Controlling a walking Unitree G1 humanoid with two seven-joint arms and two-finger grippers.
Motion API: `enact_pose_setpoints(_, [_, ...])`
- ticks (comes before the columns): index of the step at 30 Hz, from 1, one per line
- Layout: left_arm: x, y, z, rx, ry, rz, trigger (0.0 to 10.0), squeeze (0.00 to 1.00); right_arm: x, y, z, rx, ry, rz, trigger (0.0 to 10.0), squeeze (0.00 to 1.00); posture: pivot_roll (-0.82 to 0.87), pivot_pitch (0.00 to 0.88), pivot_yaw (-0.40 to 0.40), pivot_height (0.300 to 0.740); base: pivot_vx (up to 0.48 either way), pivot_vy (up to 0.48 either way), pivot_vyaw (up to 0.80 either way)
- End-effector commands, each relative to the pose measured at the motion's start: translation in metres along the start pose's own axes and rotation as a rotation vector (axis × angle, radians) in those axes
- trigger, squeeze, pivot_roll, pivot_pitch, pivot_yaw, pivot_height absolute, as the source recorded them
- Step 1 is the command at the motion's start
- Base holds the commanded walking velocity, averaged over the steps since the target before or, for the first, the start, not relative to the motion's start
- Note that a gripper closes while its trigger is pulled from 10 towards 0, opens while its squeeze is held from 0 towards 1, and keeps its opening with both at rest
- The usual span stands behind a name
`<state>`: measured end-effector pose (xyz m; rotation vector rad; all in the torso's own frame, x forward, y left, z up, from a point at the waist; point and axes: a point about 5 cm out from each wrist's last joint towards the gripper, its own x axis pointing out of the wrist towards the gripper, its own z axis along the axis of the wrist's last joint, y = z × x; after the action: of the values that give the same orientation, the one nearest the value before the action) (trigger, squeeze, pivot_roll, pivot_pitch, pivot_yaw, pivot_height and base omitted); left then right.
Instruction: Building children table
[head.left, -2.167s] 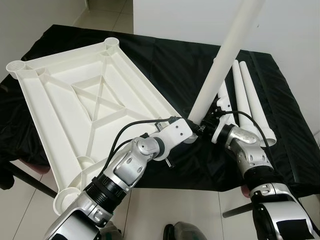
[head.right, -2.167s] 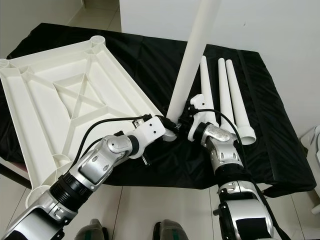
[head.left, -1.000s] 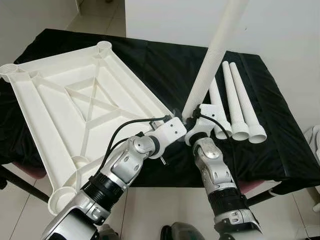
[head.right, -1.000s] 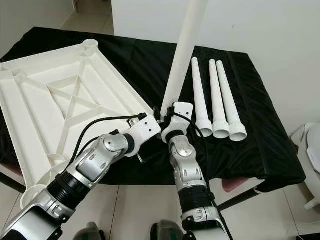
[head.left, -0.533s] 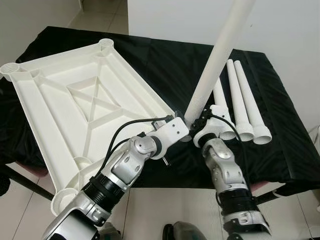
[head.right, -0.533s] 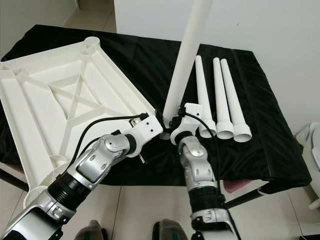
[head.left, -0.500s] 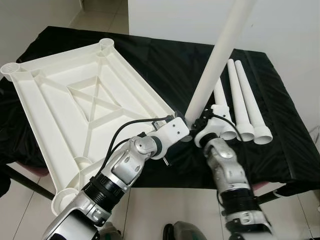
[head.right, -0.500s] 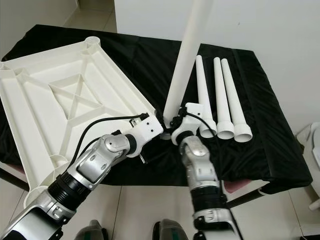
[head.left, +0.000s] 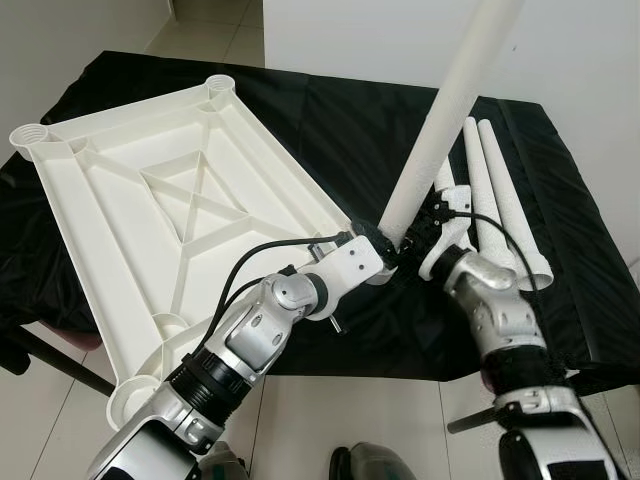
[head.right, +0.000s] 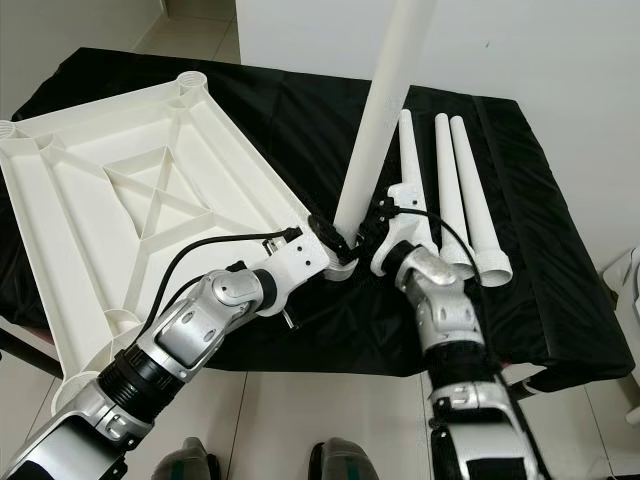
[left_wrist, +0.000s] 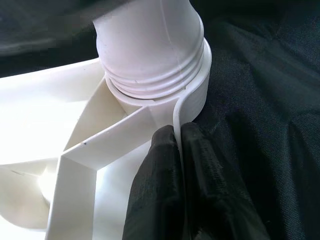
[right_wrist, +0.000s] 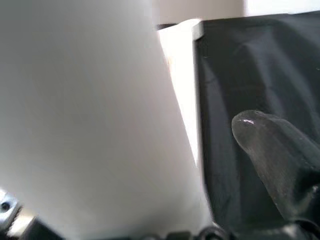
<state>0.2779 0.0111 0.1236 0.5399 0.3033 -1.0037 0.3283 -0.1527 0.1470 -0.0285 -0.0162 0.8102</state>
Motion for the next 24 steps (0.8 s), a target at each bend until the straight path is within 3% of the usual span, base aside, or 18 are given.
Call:
enact_pose_setpoints(1, [0.004, -0.015, -0.019, -0.009, 0.092, -0.097, 10.0, 0.0, 0.001, 0.003, -0.006, 0.003, 0.028, 0.048, 10.0, 0.0, -0.05, 0.018, -0.033, 0.74, 0.0, 0.0, 0.0])
enact_pose_setpoints(3, [0.004, -0.015, -0.02, -0.009, 0.094, -0.096, 10.0, 0.0, 0.0, 0.003, -0.009, 0.0, 0.049, 0.084, 10.0, 0.0, -0.05, 0.018, -0.033, 0.74, 0.0, 0.0, 0.0])
enact_pose_setpoints(4, [0.003, -0.015, -0.02, -0.009, 0.095, -0.096, 10.0, 0.0, 0.0, 0.003, -0.011, -0.005, 0.058, 0.096, 8.7, 0.0, -0.05, 0.015, -0.036, 0.74, 0.0, 0.0, 0.0])
enact_pose_setpoints(6, [0.003, -0.015, -0.02, -0.01, 0.096, -0.094, 10.0, 0.0, 0.0, 0.003, -0.012, -0.005, 0.066, 0.112, 8.7, 0.0, -0.05, 0.012, -0.036, 0.74, 0.0, 0.0, 0.0])
enact_pose_setpoints(7, [0.003, -0.015, -0.02, -0.01, 0.096, -0.093, 10.0, 0.0, 0.0, 0.004, -0.013, -0.004, 0.07, 0.121, 10.0, 0.0, -0.05, 0.009, -0.036, 0.74, 0.0, 0.0, 0.0])
enact_pose_setpoints(10, [0.003, -0.014, -0.021, -0.011, 0.097, -0.091, 10.0, 0.0, 0.0, 0.004, -0.015, -0.004, 0.073, 0.137, 9.3, 0.0, -0.05, 0.006, -0.036, 0.74, 0.0, 0.0, 0.0])
enact_pose_setpoints(11, [0.003, -0.014, -0.021, -0.011, 0.097, -0.09, 10.0, 0.0, 0.0, 0.004, -0.016, -0.007, 0.077, 0.144, 8.5, 0.0, -0.05, 0.004, -0.035, 0.74, 0.0, 0.0, 0.0])
enact_pose_setpoints(13, [0.003, -0.014, -0.02, -0.01, 0.097, -0.09, 10.0, 0.0, 0.0, 0.004, -0.016, -0.008, 0.08, 0.153, 8.5, 0.0, -0.05, 0.004, -0.035, 0.74, 0.0, 0.0, 0.0])
enact_pose_setpoints(14, [0.003, -0.014, -0.02, -0.008, 0.097, -0.09, 10.0, 0.0, 0.0, 0.003, -0.017, -0.009, 0.084, 0.152, 3.9, 0.0, -0.05, 0.001, -0.033, 0.74, 0.0, 0.0, 0.0])
enact_pose_setpoints(16, [0.003, -0.014, -0.02, -0.007, 0.098, -0.09, 10.0, 0.0, 0.0, 0.002, -0.018, -0.01, 0.085, 0.154, 3.9, 0.0, -0.05, 0.001, -0.033, 0.74, 0.0, 0.0, 0.0])
enact_pose_setpoints(17, [0.003, -0.014, -0.02, -0.005, 0.098, -0.091, 10.0, 0.0, 0.0, 0.001, -0.019, -0.008, 0.086, 0.154, 2.7, 0.0, -0.05, 0.0, -0.033, 0.74, 0.0, 0.0, 0.0])
enact_pose_setpoints(18, [0.003, -0.014, -0.02, -0.005, 0.098, -0.091, 10.0, 0.0, 0.0, 0.001, -0.019, -0.008, 0.086, 0.154, 2.7, 0.0, -0.05, 0.0, -0.033, 0.74, 0.0, 0.0, 0.0])
enact_pose_setpoints(19, [0.003, -0.014, -0.021, -0.005, 0.099, -0.092, 10.0, 0.0, -0.001, -0.001, -0.021, -0.006, 0.087, 0.135, 0.0, 0.0, -0.05, 0.0, -0.032, 0.74, 0.0, 0.0, 0.0])
enact_pose_setpoints(20, [0.003, -0.014, -0.021, -0.005, 0.099, -0.092, 10.0, 0.0, -0.001, -0.001, -0.021, -0.006, 0.087, 0.135, 0.0, 0.0, -0.05, 0.0, -0.032, 0.74, 0.0, 0.0, 0.0])
enact_pose_setpoints(21, [0.003, -0.014, -0.021, -0.004, 0.099, -0.093, 10.0, 0.0, -0.001, -0.001, -0.023, -0.006, 0.093, 0.135, 1.4, 0.0, -0.05, 0.0, -0.033, 0.74, 0.0, 0.0, 0.0])
enact_pose_setpoints(22, [0.003, -0.015, -0.021, -0.004, 0.099, -0.093, 10.0, 0.0, -0.002, -0.001, -0.024, -0.007, 0.098, 0.136, 1.4, 0.0, -0.05, 0.0, -0.033, 0.74, 0.0, 0.0, 0.0])
enact_pose_setpoints(23, [0.003, -0.015, -0.021, -0.004, 0.099, -0.093, 10.0, 0.0, -0.002, -0.001, -0.025, -0.008, 0.101, 0.135, 0.0, 0.0, -0.05, 0.0, -0.033, 0.74, 0.0, 0.0, 0.0])
enact_pose_setpoints(24, [0.003, -0.015, -0.021, -0.004, 0.099, -0.094, 10.0, 0.0, -0.003, -0.001, -0.027, -0.006, 0.103, 0.129, 0.0, 0.0, -0.05, 0.0, -0.033, 0.74, 0.0, 0.0, 0.0])
